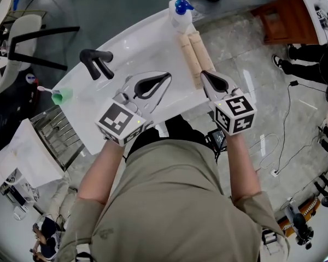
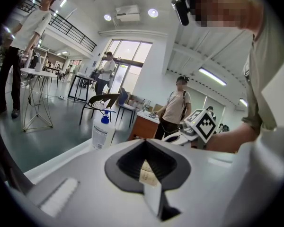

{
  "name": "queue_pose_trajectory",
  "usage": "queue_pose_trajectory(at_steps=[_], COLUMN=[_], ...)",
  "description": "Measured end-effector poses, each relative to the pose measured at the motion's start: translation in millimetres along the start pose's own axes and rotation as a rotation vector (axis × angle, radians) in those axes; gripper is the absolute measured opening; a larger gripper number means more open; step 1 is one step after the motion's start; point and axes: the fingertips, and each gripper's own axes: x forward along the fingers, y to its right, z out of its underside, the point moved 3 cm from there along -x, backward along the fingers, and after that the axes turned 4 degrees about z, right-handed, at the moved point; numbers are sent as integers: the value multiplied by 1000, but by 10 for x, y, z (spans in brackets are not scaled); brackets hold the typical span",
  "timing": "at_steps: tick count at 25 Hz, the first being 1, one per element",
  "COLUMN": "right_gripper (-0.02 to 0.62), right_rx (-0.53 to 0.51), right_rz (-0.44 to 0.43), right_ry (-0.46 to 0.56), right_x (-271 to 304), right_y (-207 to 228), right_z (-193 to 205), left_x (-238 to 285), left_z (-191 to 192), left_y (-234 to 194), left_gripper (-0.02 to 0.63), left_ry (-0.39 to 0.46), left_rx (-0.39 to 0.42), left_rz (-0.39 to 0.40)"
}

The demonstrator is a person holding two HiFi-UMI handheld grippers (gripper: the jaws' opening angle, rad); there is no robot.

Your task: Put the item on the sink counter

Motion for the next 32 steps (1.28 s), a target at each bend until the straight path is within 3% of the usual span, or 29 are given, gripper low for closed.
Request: queue_pose_trajectory(at_steps=[32], right_gripper=[11], right_rx=[-11], right_rz=[-15], right_ry=[17], right_x=[3], right_y=[-252], right_z=[-59], left_x=[-200], left_z=[-33], left_y=[-15], left_gripper=[5], left_ry=[2], left_rx=[19], left_rz=[5])
